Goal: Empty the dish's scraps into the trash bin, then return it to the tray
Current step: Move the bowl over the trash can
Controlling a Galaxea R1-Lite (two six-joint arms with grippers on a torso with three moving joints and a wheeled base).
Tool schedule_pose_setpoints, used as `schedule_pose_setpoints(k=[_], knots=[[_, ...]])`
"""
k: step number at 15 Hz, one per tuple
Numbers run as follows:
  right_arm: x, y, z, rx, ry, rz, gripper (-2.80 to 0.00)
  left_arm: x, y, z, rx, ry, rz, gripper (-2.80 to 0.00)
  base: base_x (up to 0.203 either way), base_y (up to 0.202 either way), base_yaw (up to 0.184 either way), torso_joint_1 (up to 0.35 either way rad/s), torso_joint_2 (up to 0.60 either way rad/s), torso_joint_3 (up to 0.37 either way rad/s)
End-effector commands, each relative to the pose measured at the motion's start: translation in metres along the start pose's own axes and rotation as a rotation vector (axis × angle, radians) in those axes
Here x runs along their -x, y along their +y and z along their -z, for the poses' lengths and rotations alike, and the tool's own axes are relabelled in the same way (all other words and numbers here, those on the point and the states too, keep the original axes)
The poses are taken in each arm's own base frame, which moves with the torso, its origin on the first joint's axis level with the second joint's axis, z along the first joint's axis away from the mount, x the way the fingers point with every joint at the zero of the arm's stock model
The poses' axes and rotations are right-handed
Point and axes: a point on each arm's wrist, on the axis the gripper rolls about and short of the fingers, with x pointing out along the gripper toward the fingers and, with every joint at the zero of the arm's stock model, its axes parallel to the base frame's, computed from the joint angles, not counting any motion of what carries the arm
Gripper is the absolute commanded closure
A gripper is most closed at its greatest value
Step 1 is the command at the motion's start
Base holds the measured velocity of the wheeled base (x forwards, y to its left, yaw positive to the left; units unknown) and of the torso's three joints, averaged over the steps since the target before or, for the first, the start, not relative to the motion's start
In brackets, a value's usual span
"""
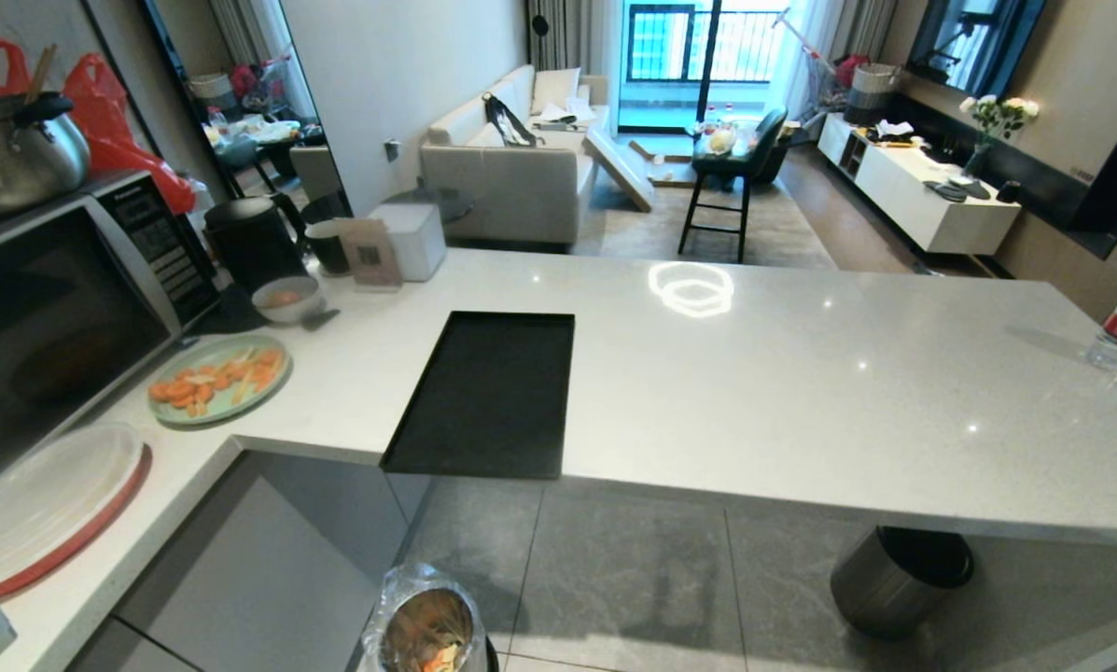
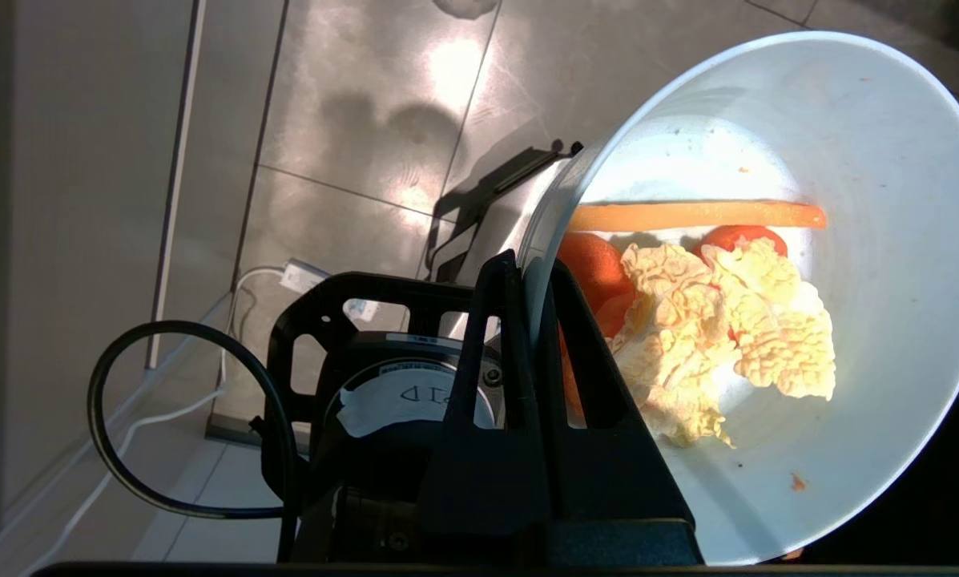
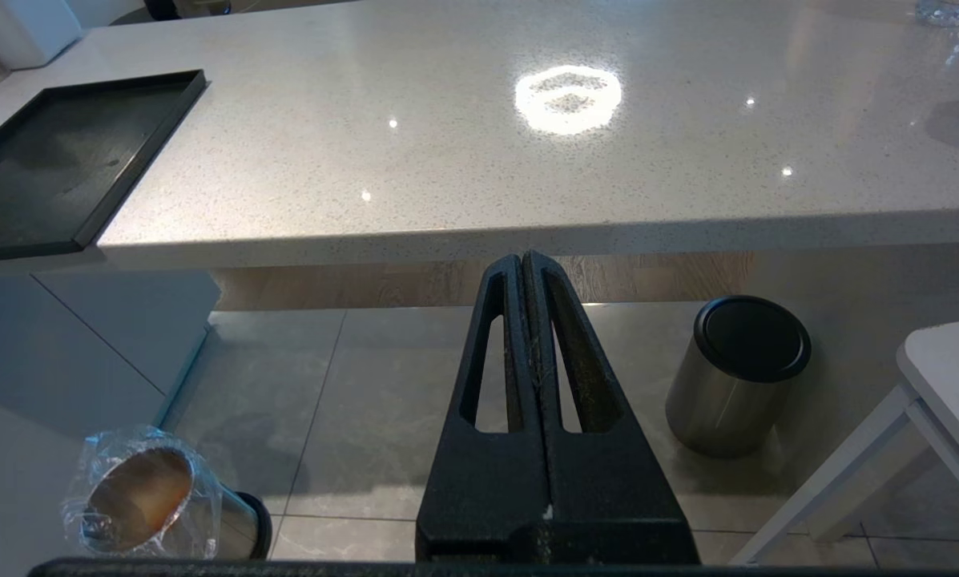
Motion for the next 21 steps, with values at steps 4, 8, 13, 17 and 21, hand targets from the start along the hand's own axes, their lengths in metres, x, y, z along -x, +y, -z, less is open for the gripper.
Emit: schedule_pose_setpoints(k=[4, 8, 13, 17, 21], knots=[[0.0000, 0.0000, 0.0000, 0.000, -0.001, 0.000, 0.00, 0.0002, -0.0005, 0.0016, -0.018, 0.003, 0.007, 0.00, 0.000, 0.000, 0.000, 0.000, 0.00, 0.000], [0.0000, 0.0000, 0.0000, 0.000, -0.001, 0.000, 0.00, -0.0025, 0.0004, 0.0046, -0.020, 0.016, 0.002, 0.00, 0.000, 0.000, 0.000, 0.000, 0.00, 0.000], [0.0000, 0.0000, 0.0000, 0.000, -0.001, 0.000, 0.00, -0.0019, 0.0009, 0.0069, -0.029, 0.010, 0.007, 0.00, 0.000, 0.000, 0.000, 0.000, 0.00, 0.000], [0.0000, 0.0000, 0.0000, -0.001, -0.001, 0.000, 0.00, -0.0016, 0.0006, 0.0073, -0.039, 0.009, 0.013, 0.00, 0.000, 0.000, 0.000, 0.000, 0.00, 0.000], [-0.0001, 0.0000, -0.0001, -0.002, 0.001, 0.000, 0.00, -0.0027, 0.0009, 0.0082, -0.042, 0.013, 0.011, 0.00, 0.000, 0.000, 0.000, -0.020, 0.03, 0.027]])
